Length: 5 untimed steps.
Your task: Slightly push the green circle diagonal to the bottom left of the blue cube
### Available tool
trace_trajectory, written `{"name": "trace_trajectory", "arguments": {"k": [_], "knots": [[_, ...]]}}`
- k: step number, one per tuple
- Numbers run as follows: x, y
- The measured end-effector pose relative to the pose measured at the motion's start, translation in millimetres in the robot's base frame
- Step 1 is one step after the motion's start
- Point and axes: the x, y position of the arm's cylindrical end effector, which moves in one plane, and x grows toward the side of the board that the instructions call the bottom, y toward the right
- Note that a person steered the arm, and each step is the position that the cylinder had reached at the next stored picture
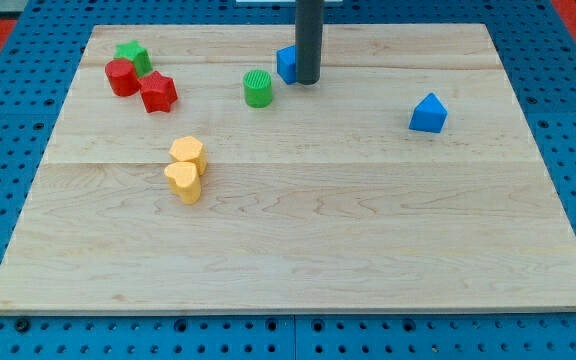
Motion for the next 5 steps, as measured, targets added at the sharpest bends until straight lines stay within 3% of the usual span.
{"name": "trace_trajectory", "arguments": {"k": [3, 5], "knots": [[37, 4], [52, -75]]}}
